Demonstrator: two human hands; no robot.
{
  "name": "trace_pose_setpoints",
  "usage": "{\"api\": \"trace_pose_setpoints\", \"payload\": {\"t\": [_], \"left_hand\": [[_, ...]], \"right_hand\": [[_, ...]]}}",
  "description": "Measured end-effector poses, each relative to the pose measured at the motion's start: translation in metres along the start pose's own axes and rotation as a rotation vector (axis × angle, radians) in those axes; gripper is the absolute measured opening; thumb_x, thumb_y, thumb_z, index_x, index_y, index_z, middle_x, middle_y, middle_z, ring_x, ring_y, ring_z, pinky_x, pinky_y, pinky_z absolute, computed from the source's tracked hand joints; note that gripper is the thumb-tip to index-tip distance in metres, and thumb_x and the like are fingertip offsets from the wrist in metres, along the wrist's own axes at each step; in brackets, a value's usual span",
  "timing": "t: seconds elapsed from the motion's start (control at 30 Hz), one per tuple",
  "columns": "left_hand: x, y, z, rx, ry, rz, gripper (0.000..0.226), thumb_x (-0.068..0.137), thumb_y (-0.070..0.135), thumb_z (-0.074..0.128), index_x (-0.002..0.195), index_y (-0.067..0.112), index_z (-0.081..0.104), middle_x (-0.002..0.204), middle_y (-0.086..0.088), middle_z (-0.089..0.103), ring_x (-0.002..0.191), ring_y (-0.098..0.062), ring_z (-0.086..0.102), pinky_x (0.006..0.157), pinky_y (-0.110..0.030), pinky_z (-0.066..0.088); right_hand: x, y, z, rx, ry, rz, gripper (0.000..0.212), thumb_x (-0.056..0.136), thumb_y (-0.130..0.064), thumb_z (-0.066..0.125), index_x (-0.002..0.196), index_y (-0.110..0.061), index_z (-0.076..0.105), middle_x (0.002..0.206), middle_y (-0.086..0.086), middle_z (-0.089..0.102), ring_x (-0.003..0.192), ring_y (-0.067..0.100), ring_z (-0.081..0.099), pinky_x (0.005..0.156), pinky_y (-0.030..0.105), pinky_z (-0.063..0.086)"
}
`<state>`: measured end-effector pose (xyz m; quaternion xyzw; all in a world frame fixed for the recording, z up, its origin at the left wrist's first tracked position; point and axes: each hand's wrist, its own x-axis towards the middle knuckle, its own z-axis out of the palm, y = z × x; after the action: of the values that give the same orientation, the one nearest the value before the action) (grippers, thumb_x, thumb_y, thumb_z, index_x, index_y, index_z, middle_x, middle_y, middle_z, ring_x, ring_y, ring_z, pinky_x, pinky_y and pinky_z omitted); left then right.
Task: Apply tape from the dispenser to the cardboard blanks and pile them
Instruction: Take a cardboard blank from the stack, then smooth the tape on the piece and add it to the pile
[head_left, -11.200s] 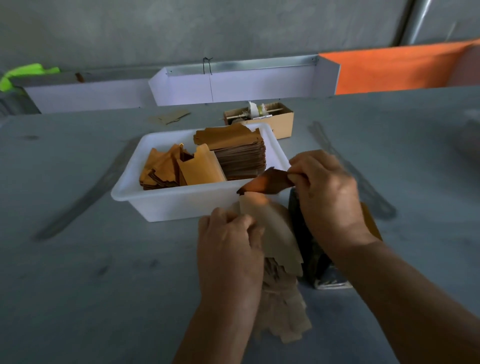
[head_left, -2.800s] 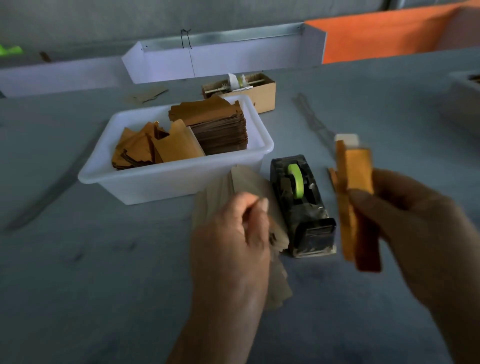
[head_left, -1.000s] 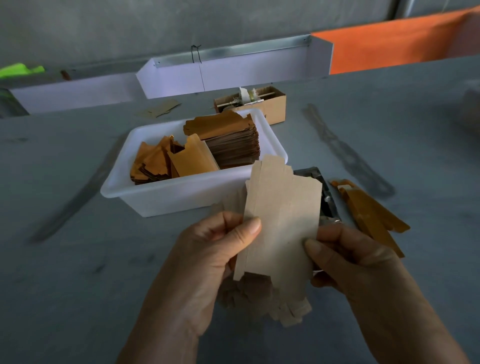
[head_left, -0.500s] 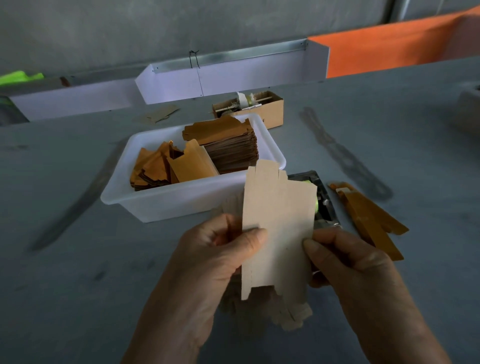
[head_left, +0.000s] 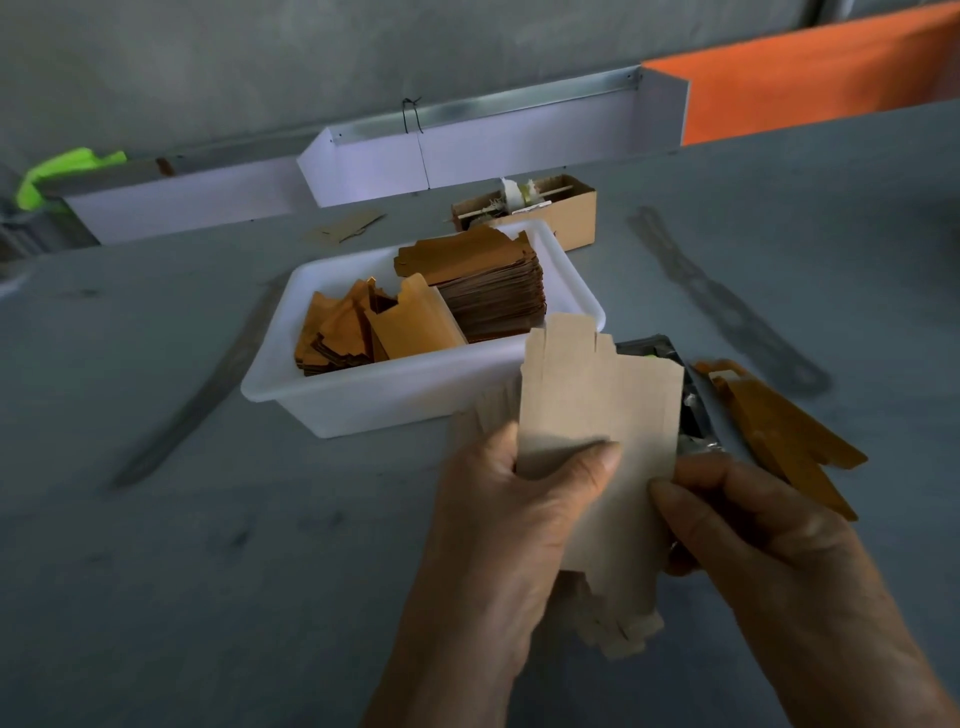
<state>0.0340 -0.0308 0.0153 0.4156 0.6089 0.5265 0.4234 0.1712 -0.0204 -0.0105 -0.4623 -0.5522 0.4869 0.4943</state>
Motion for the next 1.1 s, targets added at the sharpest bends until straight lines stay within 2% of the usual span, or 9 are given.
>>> {"api": "trace_pose_setpoints", "payload": {"t": [0.17,0.33,0.43,0.53,0.67,0.8,0.93,1.0,1.1], "left_hand": [[0.0,-0.005,0.001,0.006,0.003,-0.017,0.01,0.074,0.028,0.076,0.082,0.022,0.075,0.073,0.01,0.074,0.066,0.0,0.067,0.053,-0.01,0.048],[-0.004,-0.007,0.011,0.03,0.038,0.024,0.019,0.062,0.038,0.07,0.08,0.031,0.074,0.069,0.0,0.073,0.07,-0.022,0.071,0.069,-0.049,0.059],[-0.004,-0.009,0.014,0.034,0.01,0.052,0.018,0.066,0.036,0.066,0.076,0.022,0.072,0.066,-0.009,0.07,0.064,-0.026,0.068,0.063,-0.046,0.056],[-0.005,-0.008,0.01,0.024,-0.069,0.031,0.021,0.069,0.038,0.064,0.075,0.019,0.071,0.069,-0.012,0.068,0.062,-0.017,0.063,0.058,-0.035,0.05],[-0.004,-0.009,0.0,0.012,-0.253,-0.041,0.048,0.076,0.058,0.055,0.08,0.012,0.068,0.083,-0.02,0.067,0.078,-0.034,0.066,0.076,-0.046,0.052],[-0.005,-0.008,-0.003,0.057,-0.254,0.031,0.03,0.087,0.042,0.06,0.083,0.013,0.07,0.077,-0.019,0.066,0.067,-0.022,0.062,0.066,-0.041,0.05],[-0.006,-0.004,-0.012,0.048,-0.377,-0.046,0.021,0.092,0.027,0.057,0.097,0.014,0.072,0.096,-0.02,0.07,0.095,-0.036,0.066,0.084,-0.047,0.053],[-0.007,-0.001,-0.012,0.008,-0.449,-0.072,0.021,0.088,0.022,0.059,0.103,0.013,0.071,0.097,-0.015,0.073,0.094,-0.031,0.069,0.076,-0.036,0.059],[-0.007,0.001,-0.011,0.021,-0.43,-0.094,0.031,0.075,0.029,0.067,0.104,0.021,0.067,0.092,-0.001,0.075,0.089,-0.018,0.071,0.085,-0.038,0.056]], "right_hand": [[-0.009,0.001,0.001,-0.264,0.123,-0.184,0.018,0.077,-0.02,0.071,0.078,-0.037,0.068,0.067,-0.021,0.067,0.066,-0.007,0.062,0.055,0.0,0.043],[-0.019,0.002,0.016,-0.586,0.245,-0.39,0.034,0.068,-0.018,0.083,0.093,-0.026,0.061,0.063,-0.011,0.057,0.069,0.004,0.054,0.057,-0.002,0.036],[-0.021,0.001,0.022,-0.491,0.163,-0.399,0.051,0.065,-0.011,0.081,0.103,-0.034,0.056,0.065,-0.008,0.058,0.063,0.003,0.059,0.056,0.003,0.042],[-0.022,-0.006,0.024,-0.355,0.039,-0.361,0.043,0.073,-0.029,0.067,0.112,-0.037,0.052,0.077,-0.014,0.062,0.062,-0.001,0.063,0.055,0.009,0.048],[-0.019,-0.006,0.018,-0.342,-0.013,-0.293,0.037,0.082,-0.028,0.058,0.119,-0.033,0.053,0.078,-0.016,0.065,0.062,-0.003,0.065,0.055,0.012,0.051],[-0.018,-0.007,0.016,-0.206,-0.032,-0.16,0.034,0.077,-0.022,0.062,0.108,-0.035,0.058,0.072,-0.014,0.069,0.058,0.0,0.066,0.053,0.013,0.051],[-0.013,-0.013,0.006,-0.184,0.149,-0.079,0.031,0.061,-0.05,0.063,0.091,-0.038,0.06,0.078,-0.019,0.067,0.066,-0.004,0.064,0.056,0.009,0.048],[-0.008,-0.012,0.0,-0.027,0.072,0.041,0.041,0.055,-0.055,0.061,0.088,-0.031,0.067,0.08,-0.012,0.07,0.073,0.002,0.067,0.062,0.017,0.05],[-0.003,-0.012,0.0,0.269,-0.129,0.201,0.03,0.063,-0.034,0.066,0.09,-0.023,0.073,0.088,0.008,0.073,0.084,0.022,0.07,0.077,0.04,0.054]]}}
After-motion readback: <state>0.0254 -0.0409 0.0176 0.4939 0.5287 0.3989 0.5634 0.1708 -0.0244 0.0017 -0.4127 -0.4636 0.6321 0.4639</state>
